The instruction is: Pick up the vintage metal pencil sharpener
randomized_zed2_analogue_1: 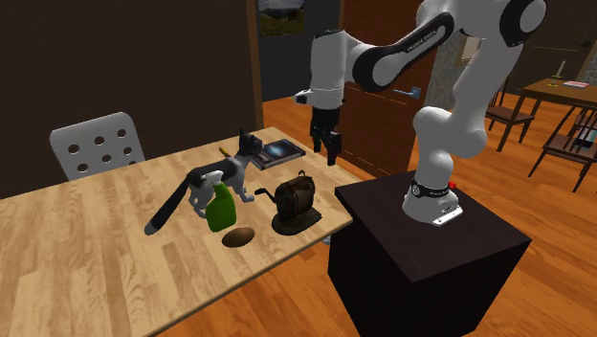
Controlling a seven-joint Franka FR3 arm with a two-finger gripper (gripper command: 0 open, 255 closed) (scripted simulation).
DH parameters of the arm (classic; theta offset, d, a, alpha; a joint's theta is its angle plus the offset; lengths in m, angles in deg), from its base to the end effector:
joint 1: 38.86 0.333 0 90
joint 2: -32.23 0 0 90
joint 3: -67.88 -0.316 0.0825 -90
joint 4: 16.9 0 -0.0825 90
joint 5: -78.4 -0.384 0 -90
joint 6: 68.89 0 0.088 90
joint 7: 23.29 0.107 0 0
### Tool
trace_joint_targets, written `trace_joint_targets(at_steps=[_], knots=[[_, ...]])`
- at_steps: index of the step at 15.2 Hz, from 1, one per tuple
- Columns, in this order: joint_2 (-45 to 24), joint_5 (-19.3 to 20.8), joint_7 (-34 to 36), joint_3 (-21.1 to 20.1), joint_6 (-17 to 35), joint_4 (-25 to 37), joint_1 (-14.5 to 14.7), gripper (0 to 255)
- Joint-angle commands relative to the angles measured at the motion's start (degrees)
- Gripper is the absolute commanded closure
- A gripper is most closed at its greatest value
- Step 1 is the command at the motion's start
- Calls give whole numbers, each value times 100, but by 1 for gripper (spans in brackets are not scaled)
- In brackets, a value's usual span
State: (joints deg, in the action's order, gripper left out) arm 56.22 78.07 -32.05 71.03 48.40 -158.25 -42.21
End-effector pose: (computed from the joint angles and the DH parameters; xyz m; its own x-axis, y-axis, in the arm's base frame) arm 0.4111 -0.0471 0.4447 0.9991 0.0415 0.0024 0.0416 -0.9988 -0.0274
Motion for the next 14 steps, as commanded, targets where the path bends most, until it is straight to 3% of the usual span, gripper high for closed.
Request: trace_joint_targets(at_steps=[1,14], knots=[[-451,80,-34,50,353,139,-59,0],[-3237,486,132,232,2104,1361,-287,0]])
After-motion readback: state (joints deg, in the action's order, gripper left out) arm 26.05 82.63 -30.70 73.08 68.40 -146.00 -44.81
